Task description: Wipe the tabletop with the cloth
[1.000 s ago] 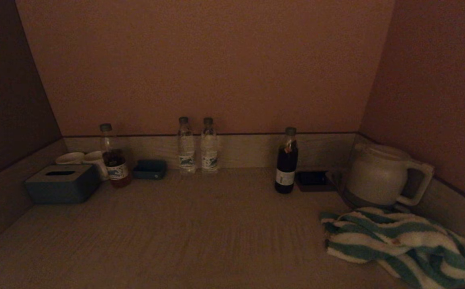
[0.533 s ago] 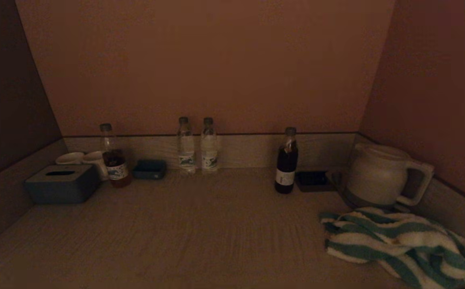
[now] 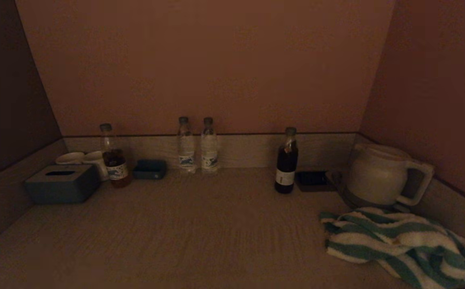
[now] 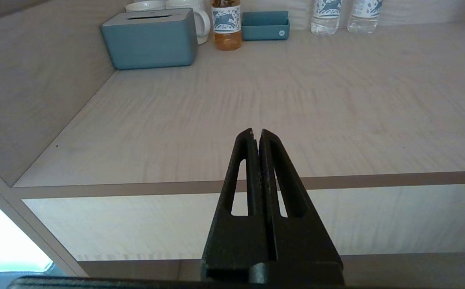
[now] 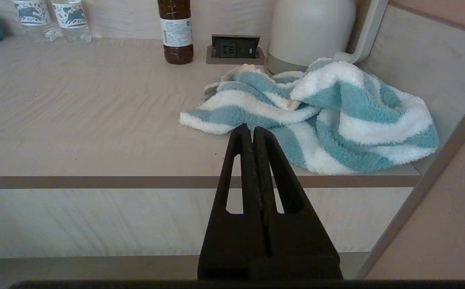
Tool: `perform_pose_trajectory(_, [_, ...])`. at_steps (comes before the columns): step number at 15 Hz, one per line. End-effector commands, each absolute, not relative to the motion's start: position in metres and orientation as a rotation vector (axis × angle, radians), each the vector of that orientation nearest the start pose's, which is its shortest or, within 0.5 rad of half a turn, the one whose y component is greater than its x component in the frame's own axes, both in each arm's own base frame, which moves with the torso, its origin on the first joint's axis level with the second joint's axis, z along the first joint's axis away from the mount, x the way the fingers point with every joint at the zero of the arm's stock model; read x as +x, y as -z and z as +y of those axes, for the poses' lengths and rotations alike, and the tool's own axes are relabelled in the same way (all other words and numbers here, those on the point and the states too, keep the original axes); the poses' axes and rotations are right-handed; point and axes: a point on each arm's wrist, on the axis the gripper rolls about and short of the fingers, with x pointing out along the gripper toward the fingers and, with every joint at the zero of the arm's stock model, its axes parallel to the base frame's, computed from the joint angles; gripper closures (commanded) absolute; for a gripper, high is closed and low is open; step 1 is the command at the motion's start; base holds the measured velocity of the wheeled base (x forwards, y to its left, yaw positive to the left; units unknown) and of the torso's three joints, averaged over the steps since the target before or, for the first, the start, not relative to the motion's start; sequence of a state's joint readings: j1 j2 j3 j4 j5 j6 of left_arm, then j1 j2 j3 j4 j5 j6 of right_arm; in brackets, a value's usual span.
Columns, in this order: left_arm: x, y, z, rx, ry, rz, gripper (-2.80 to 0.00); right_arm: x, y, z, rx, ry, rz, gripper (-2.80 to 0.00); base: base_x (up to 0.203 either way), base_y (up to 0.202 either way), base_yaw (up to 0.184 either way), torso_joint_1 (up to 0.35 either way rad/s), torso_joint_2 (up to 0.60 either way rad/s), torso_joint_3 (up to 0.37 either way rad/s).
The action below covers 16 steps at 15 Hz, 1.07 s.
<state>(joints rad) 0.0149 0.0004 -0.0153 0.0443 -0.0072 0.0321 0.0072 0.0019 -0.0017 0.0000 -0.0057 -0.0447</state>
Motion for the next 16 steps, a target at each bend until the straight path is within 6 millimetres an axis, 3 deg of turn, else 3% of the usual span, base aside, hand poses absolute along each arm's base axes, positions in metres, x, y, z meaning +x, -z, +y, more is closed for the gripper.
perform_pose_trajectory(1, [-0.0239, -0.0752, -0.0005, 0.032, -0.006, 0.031, 0.0, -0.0228, -0.0759, -0.0003, -0.05, -0.002, 0.0, 0.0, 0.0, 0.0, 0.0, 0.0, 0.0, 0.0])
perform_pose_trajectory(16, [-0.0239, -0.0752, -0.0005, 0.032, -0.007, 0.031, 0.0, -0.0228, -0.0756, -0.0003, -0.035, 0.0, 0.003, 0.0, 0.0, 0.0, 0.0, 0.0, 0.0, 0.0])
